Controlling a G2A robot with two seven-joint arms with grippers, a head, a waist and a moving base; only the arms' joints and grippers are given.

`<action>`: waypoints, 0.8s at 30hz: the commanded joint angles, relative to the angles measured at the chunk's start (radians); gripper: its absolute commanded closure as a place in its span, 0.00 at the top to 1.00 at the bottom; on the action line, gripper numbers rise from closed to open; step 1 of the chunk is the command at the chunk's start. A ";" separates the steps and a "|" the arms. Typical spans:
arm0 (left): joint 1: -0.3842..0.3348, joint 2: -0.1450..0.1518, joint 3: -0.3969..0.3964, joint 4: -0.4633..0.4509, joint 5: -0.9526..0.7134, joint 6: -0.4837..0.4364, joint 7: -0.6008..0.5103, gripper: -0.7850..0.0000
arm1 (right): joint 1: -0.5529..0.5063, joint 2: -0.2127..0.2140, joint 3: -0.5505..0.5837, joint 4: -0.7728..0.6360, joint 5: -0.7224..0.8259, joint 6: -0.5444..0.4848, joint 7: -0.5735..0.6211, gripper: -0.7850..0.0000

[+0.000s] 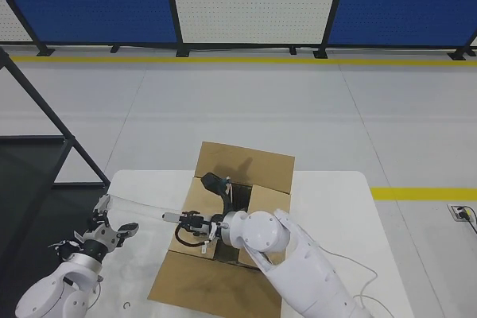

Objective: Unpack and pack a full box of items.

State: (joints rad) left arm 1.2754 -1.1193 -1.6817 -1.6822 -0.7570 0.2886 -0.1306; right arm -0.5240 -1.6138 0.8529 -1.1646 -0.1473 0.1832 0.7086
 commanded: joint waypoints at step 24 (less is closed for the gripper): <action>0.007 -0.006 -0.002 -0.004 -0.003 0.001 -0.007 1.00 | 0.089 -0.072 -0.071 0.185 0.085 -0.020 -0.057 1.00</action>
State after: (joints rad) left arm 1.2821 -1.1252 -1.6831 -1.6862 -0.7591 0.2896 -0.1380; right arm -0.4364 -1.6840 0.7823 -0.9852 -0.0631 0.1645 0.6507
